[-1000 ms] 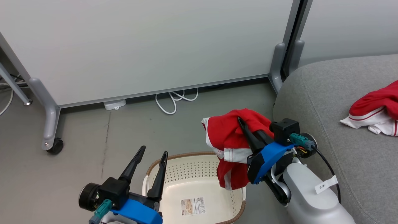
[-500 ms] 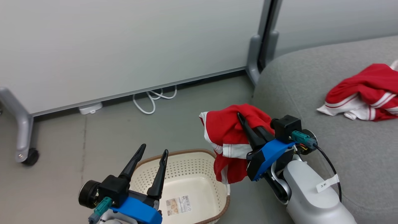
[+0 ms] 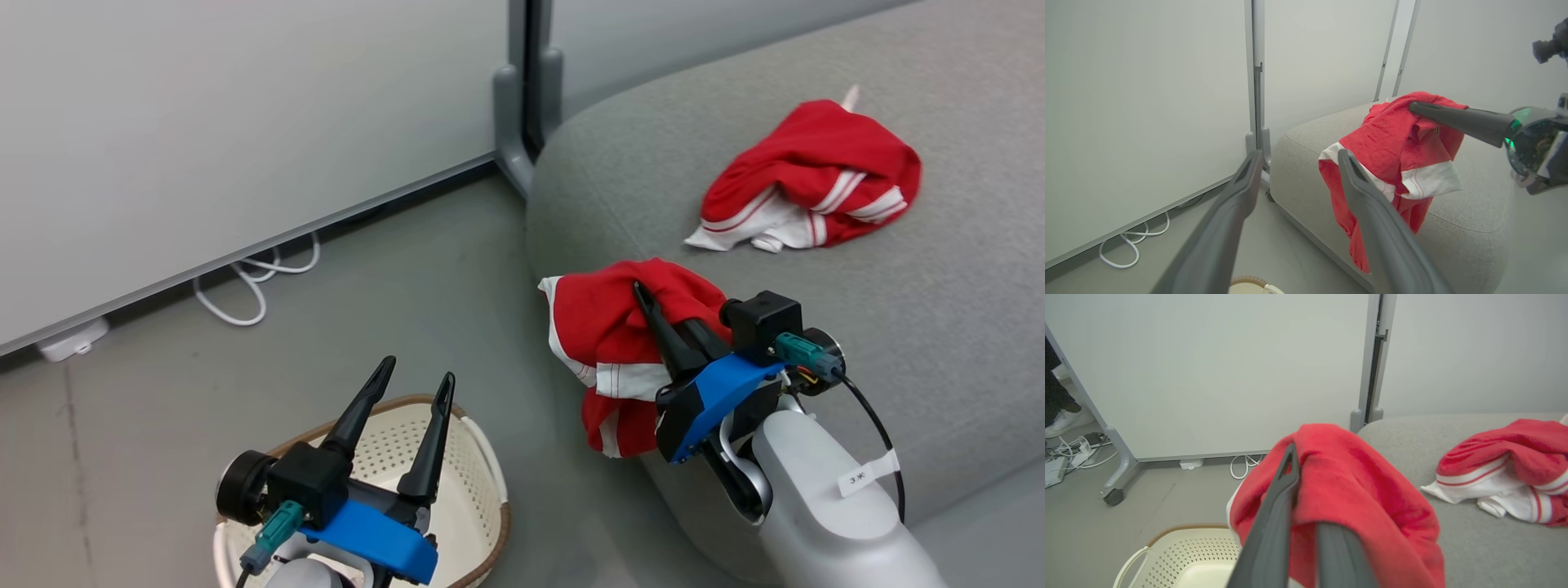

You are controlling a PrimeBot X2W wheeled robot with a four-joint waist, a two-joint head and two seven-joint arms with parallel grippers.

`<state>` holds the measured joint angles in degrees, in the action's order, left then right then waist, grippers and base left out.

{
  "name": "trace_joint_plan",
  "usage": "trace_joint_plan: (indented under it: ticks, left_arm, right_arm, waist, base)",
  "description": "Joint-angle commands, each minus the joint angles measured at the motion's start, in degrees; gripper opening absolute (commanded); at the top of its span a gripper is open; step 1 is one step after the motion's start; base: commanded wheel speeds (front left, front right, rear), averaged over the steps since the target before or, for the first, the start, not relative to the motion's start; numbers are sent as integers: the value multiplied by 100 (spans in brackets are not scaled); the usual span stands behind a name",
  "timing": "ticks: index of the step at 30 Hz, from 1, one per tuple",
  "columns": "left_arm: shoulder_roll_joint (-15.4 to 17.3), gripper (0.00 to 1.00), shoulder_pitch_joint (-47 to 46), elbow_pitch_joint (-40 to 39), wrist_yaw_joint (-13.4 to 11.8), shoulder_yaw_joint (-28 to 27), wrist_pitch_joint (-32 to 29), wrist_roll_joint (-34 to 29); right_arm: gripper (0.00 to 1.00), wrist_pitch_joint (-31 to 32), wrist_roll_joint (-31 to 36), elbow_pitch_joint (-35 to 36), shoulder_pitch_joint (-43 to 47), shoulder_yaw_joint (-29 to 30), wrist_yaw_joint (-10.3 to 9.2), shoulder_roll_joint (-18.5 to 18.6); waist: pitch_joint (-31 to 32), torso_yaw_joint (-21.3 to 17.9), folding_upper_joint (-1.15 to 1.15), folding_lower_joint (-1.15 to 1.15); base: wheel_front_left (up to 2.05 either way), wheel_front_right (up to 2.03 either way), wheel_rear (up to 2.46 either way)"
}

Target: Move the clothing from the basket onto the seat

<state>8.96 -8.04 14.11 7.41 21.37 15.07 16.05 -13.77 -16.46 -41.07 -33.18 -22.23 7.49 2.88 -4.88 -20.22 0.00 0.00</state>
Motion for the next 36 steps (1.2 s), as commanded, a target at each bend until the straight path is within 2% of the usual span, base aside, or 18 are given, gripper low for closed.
trace_joint_plan:
  ticks: [1, 10, 21, 26, 29, 33, 36]
  left_arm:
    - [20, 100, -98, -23, 11, -3, 15, -14]
    - [67, 100, -141, 9, 10, -6, 15, 36]
    - [87, 100, -168, 16, 11, 39, 15, 37]
    - [87, 100, -212, -39, 11, 5, 15, -1]
    - [133, 100, -299, -65, 11, -5, 15, -24]
    - [196, 100, -442, -84, 11, 55, 15, -57]
    - [295, 100, -693, -137, 11, 122, 15, -94]
  right_arm:
    - [0, -33, 41, 12, 38, 50, 1, -1]
    - [0, -15, 84, 98, 162, 165, 1, -2]
    - [0, 9, 13, 128, 185, 299, 1, -2]
    - [0, 140, -261, 111, -115, 650, 1, -2]
    - [0, 225, -1, 96, -557, 1025, 1, 9]
    - [0, 366, 238, 203, -1130, 1491, 1, 182]
    - [0, 604, 293, 406, -1922, 2122, 1, 543]
  waist:
    - [-85, -280, 0, 0]
    - [-119, -718, 0, 0]
    - [-189, -643, 0, 0]
    - [-346, -534, 0, 0]
    - [-558, -465, 0, 0]
    - [-870, -343, 0, 0]
    - [-1382, -140, 0, 0]
  base:
    - [0, 0, 0]
    - [0, 0, 0]
    - [0, 0, 0]
    - [0, 0, 0]
    - [0, 0, 0]
    - [0, 0, 0]
    - [0, 0, 0]
